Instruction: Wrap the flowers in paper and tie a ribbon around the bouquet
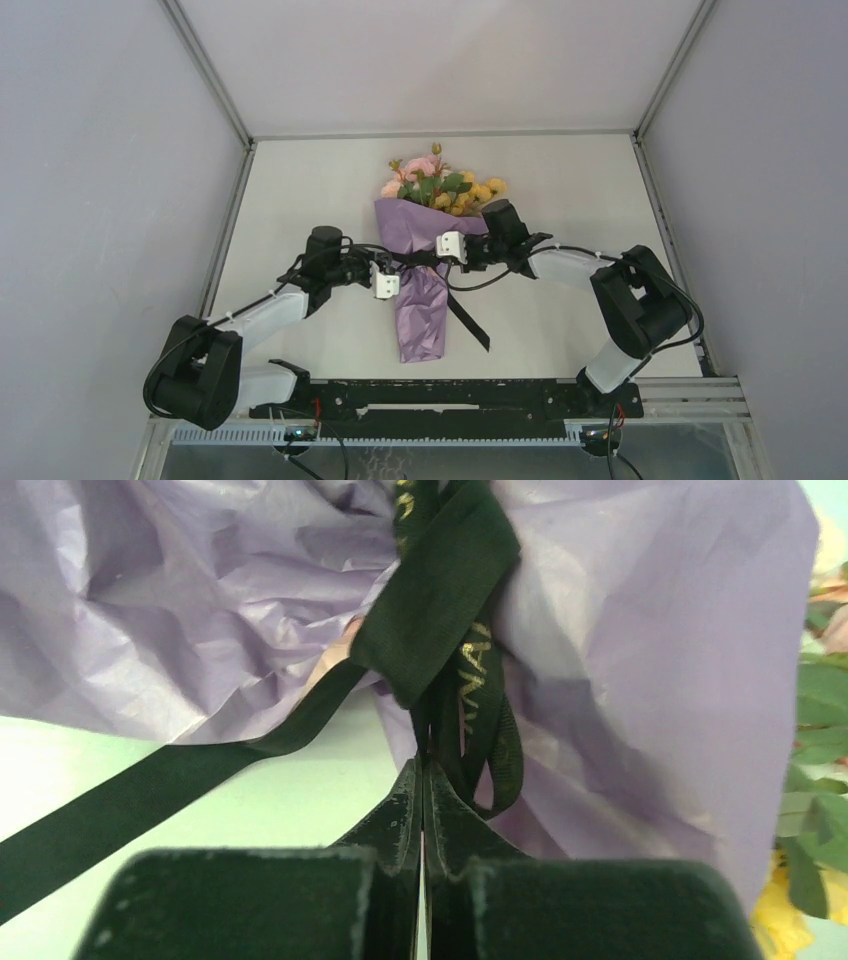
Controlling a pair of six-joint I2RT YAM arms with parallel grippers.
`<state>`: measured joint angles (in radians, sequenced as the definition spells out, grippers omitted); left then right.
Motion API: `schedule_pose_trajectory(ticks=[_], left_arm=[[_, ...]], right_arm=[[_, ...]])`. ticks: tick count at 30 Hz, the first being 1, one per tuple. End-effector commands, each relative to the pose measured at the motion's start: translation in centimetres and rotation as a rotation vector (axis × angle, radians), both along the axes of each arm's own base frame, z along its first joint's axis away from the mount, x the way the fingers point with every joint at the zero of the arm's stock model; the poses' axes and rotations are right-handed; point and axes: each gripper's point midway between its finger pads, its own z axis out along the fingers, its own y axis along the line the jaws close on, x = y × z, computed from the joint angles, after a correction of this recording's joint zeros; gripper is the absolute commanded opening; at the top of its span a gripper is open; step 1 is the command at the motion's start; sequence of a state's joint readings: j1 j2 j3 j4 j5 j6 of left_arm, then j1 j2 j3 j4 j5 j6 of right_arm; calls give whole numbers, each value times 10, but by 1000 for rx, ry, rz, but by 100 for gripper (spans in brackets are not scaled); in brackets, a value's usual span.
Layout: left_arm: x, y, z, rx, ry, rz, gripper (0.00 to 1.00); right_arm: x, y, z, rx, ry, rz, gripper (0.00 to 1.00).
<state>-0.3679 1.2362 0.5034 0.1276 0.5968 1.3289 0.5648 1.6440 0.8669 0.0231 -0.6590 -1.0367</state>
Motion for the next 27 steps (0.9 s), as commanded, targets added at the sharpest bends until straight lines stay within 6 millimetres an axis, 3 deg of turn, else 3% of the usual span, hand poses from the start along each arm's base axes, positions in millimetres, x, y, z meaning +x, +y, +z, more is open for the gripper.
schedule_pose_trajectory(ticks=[1,8,12,21,27], left_arm=[[21,11,12,-38,-17,91,0],[43,32,13,-70,16,198,0],[44,38,8,-68,46,212,0],[50,62,2,-59,61,273,0],[43,78,-19,41,34,234,0]], right_arm=[[-18,0,13,-20,46,27,0],[-68,-9,0,-94,145,68,0],[-70,-20,2,-119,153,36,0],[-73,-66,-19,-338,172,-75,0],[-82,-82,-31,-426,216,-105,0]])
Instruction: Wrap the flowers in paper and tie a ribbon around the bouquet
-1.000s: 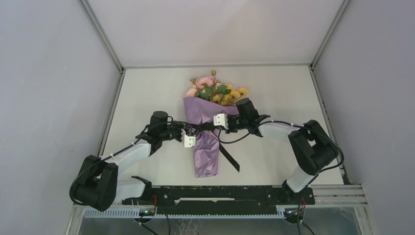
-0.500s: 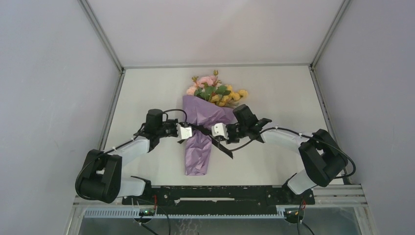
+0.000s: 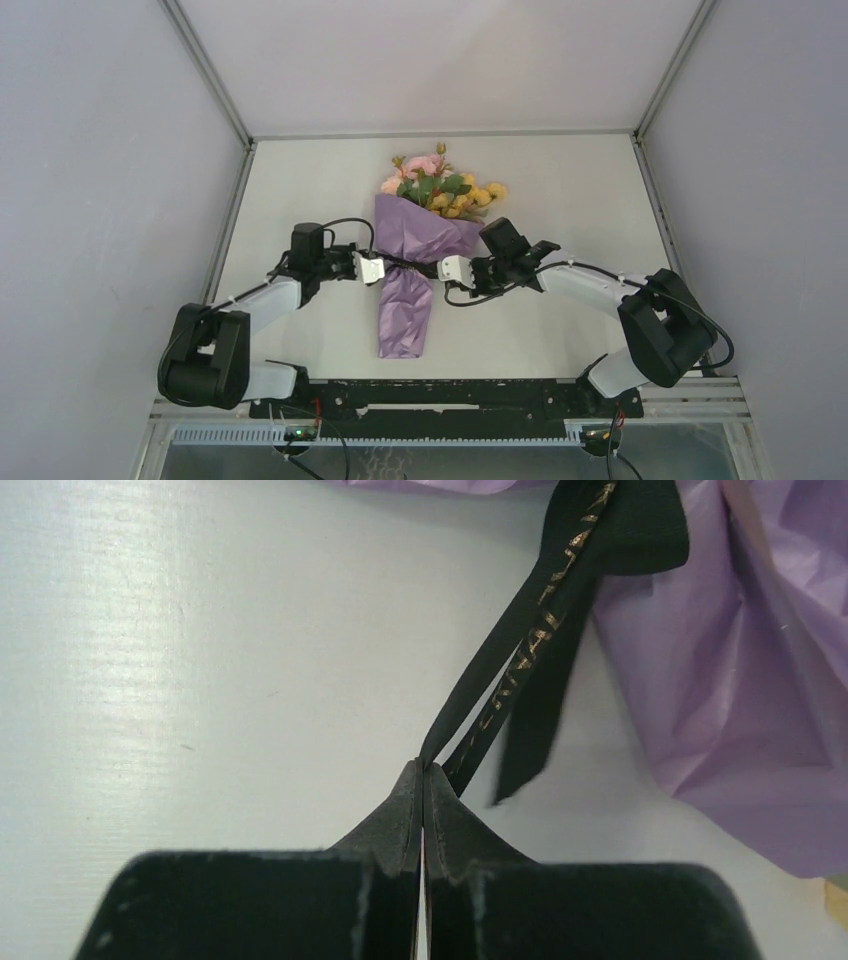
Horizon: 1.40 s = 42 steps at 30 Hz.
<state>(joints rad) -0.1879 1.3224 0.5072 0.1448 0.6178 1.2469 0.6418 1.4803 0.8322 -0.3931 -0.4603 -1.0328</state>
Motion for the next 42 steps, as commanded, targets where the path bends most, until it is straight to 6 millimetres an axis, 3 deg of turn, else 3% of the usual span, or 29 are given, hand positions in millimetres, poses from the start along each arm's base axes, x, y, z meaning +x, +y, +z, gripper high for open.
schedule_pose_trajectory(ticks=[1,5,16,29,31,42], left_arm=[[18,29,5,102,-96,25,0],[15,43,2,145,-78,22,0],[8,66,-6,187,-56,55,0],[0,73,-18,224,-45,43,0],[0,82,-19,230,-41,65,0],[-3,84,-21,237,-39,61,0]], right_arm=[[-18,-36,-14,-161,72,-63,0],[-21,-51,-18,-214,95,-95,0],[-28,-67,-24,-271,129,-129,0],[-30,-83,-26,-312,136,-172,0],[-30,-84,-26,-308,139,-181,0],[-30,-89,-30,-323,147,-191,0]])
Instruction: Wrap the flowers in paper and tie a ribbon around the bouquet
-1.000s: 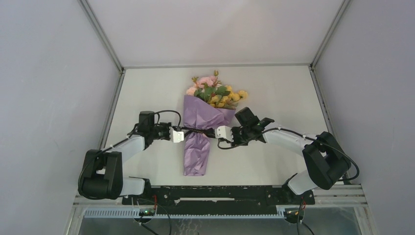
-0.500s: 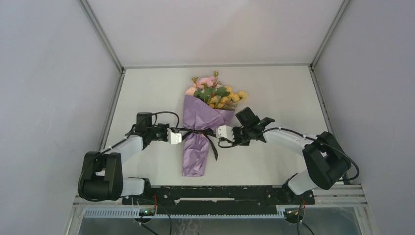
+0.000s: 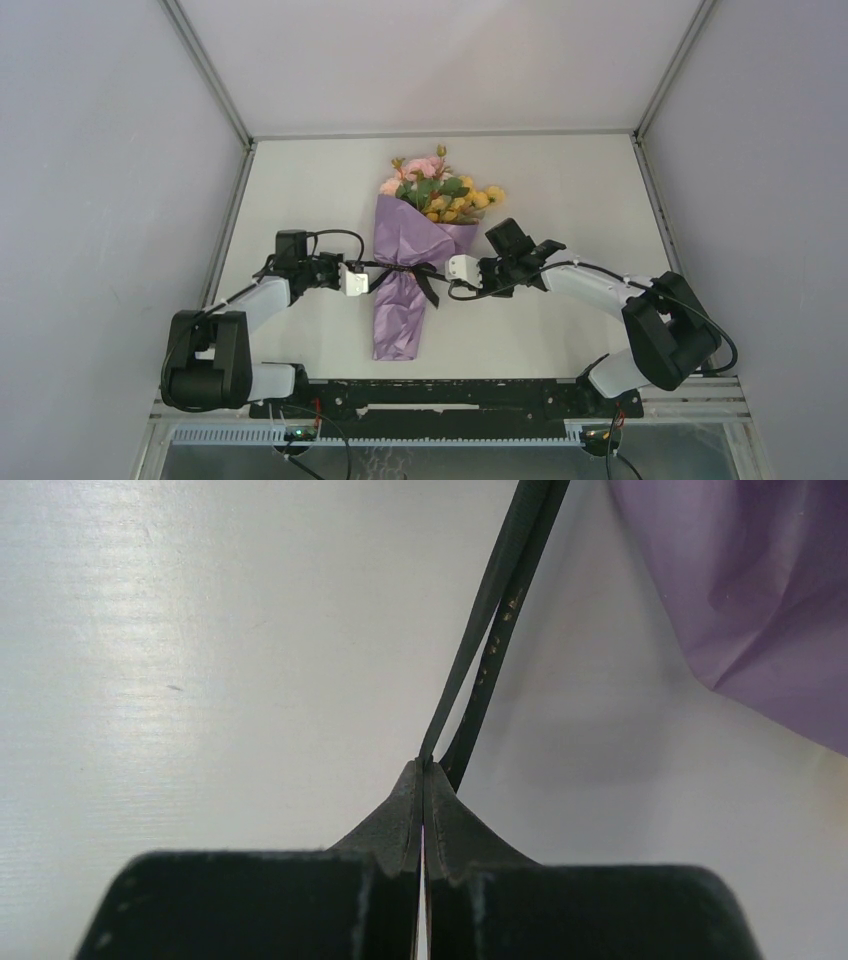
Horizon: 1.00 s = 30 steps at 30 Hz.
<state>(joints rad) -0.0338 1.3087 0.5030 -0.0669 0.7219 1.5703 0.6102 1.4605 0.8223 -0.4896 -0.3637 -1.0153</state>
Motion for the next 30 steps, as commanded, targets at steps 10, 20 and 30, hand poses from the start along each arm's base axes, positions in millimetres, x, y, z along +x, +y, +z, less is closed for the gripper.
schedule_pose_trajectory(ticks=[10,20,30], left_arm=[[9,31,3,80,-48,103,0],[9,41,-4,125,-44,131,0],[4,33,0,98,-42,103,0]], right_arm=[[-16,-34,-5,-128,76,-87,0],[-21,-50,-7,-145,91,-124,0],[-17,-44,-6,-145,79,-109,0]])
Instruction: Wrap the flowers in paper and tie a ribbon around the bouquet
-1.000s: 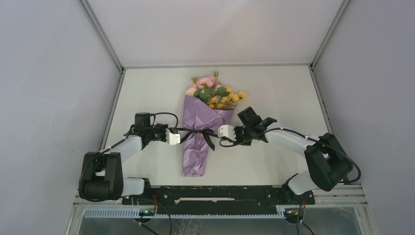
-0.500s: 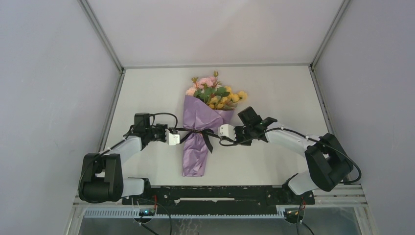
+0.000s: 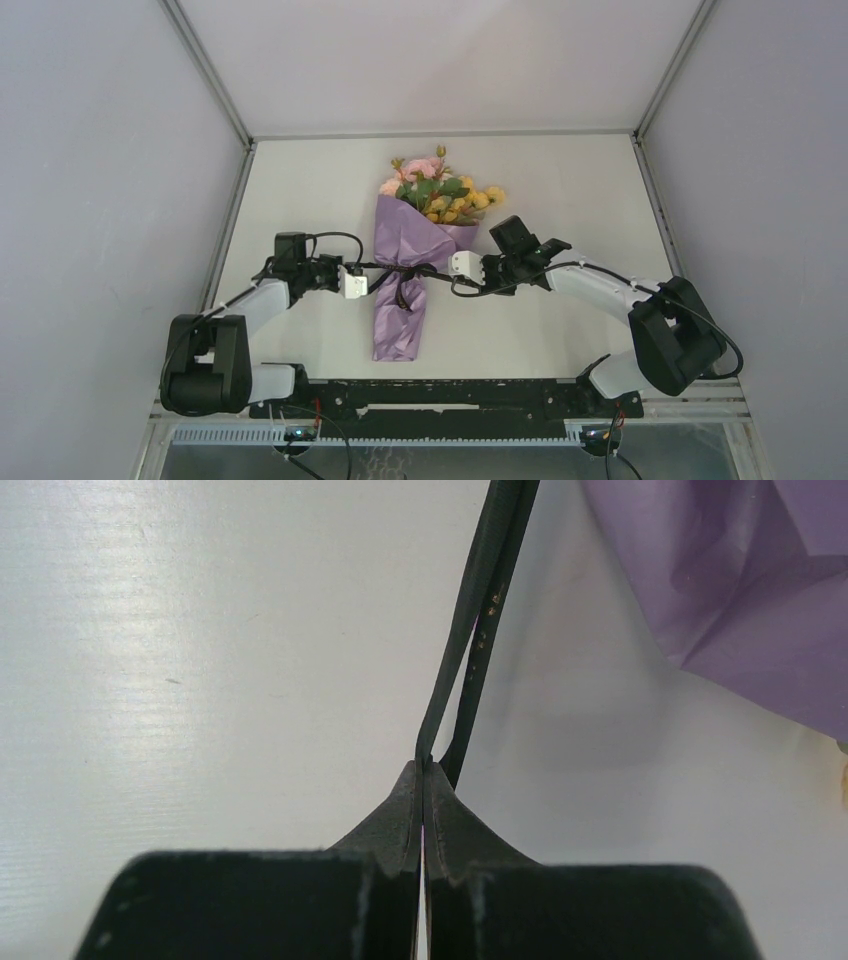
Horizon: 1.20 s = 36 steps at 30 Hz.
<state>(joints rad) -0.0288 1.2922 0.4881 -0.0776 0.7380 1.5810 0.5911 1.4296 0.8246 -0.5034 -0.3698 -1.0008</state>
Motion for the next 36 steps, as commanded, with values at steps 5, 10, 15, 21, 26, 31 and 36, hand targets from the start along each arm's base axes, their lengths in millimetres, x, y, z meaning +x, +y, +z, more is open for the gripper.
schedule_pose_trajectory(ticks=[5,10,15,21,26,31,36], left_arm=[[5,26,6,93,-42,89,0],[4,31,-1,131,-34,109,0],[0,30,-3,131,-30,101,0],[-12,27,-7,126,4,91,0],[-36,7,-1,103,62,39,0],[-49,6,-3,136,67,5,57],[-54,15,-3,192,23,15,81]], right_arm=[[-15,-28,-7,-127,62,-58,0],[-19,-43,-12,-155,94,-106,0],[-18,-44,-13,-148,80,-100,0],[-20,-47,-17,-170,93,-103,0],[-8,-38,-7,-143,43,-112,6],[-1,-21,21,-32,-12,-103,47],[2,-14,60,111,-82,-120,100]])
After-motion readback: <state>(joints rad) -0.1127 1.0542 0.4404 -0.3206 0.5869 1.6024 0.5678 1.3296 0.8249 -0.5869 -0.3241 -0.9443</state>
